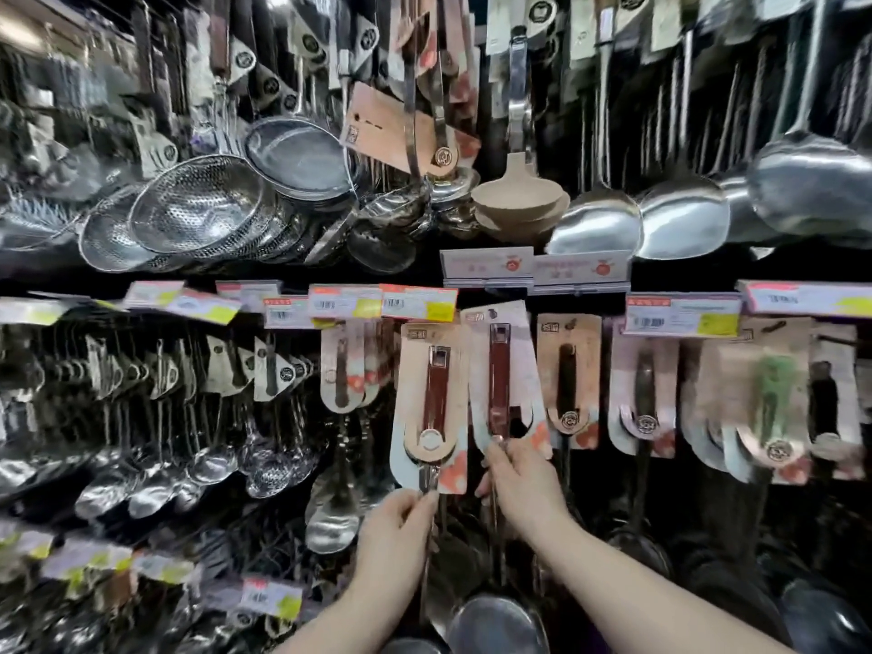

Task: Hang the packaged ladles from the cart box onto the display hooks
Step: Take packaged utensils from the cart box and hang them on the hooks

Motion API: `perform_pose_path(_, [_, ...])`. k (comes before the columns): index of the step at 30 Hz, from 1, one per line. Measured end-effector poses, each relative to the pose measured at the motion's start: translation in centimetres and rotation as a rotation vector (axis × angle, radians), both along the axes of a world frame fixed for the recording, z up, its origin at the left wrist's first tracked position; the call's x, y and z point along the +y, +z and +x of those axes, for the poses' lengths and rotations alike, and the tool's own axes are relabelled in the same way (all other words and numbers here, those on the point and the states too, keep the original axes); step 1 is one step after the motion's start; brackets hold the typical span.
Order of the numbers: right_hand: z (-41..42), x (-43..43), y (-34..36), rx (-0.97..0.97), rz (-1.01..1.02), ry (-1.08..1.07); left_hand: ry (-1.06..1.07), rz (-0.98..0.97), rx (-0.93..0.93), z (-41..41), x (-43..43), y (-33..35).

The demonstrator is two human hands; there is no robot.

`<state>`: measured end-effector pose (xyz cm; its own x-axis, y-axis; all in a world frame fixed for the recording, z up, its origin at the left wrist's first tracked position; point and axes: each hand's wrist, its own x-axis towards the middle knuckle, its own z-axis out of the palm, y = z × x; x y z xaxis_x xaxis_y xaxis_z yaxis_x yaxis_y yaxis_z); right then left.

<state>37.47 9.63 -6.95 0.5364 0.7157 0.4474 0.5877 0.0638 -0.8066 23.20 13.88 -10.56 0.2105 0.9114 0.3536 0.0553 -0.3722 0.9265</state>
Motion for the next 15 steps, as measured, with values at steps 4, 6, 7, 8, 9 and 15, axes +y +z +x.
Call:
perform_pose_path(4, [-0.1, 1.2, -0.4, 0.035, -0.025, -0.056, -0.059, -0.018, -0.025, -0.6, 1.0, -0.1])
perform_pose_path(6, [0.0, 1.8, -0.3, 0.051, -0.030, -0.088, -0.091, -0.038, -0.043, -0.9, 1.5, -0.2])
perform_pose_path(7, [0.1, 2.2, -0.2, 0.055, -0.040, -0.104, -0.098, -0.041, -0.047, -1.0, 1.7, -0.4])
perform_pose_path(8, [0.2, 2.6, -0.1, 0.057, -0.054, -0.118, -0.102, -0.037, -0.048, -1.0, 2.0, -0.5])
perform_pose_path(9, [0.4, 3.1, 0.0, 0.061, -0.067, -0.127, -0.104, -0.029, -0.048, -1.1, 2.2, -0.6])
perform_pose_path(15, [2.2, 5.6, 0.3, 0.035, -0.119, -0.162, -0.105, -0.021, -0.051, -0.9, 2.8, -0.9])
